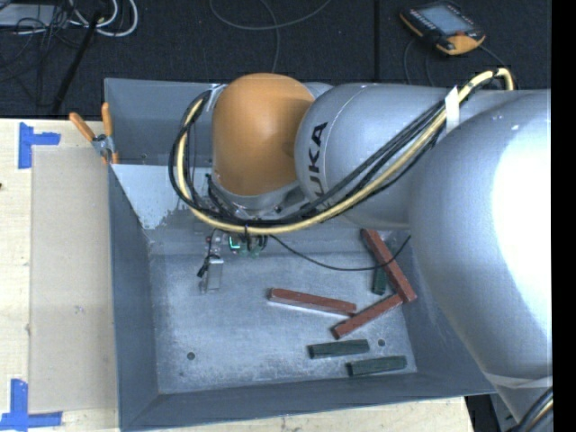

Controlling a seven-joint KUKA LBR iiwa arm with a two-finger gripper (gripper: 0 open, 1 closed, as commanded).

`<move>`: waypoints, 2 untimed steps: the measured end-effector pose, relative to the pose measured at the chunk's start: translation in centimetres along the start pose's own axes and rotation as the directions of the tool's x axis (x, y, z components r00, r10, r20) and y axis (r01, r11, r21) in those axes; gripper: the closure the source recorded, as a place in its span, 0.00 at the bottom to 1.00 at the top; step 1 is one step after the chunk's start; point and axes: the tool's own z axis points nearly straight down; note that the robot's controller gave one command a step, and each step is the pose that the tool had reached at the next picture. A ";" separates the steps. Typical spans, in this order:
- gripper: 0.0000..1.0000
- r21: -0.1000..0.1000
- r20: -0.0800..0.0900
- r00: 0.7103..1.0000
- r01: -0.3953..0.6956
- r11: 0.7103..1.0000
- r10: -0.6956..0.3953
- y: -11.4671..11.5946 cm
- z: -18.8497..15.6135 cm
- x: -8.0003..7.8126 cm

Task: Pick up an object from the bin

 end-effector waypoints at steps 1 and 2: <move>0.00 -0.002 0.008 1.000 -0.004 1.000 0.004 -0.1 -0.5 -0.2; 0.00 -0.001 0.009 0.997 0.075 0.997 -0.075 -7.6 4.8 0.8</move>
Offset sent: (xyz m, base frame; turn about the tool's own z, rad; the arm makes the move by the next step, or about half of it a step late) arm -0.0153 -0.1306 -0.0846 -0.1194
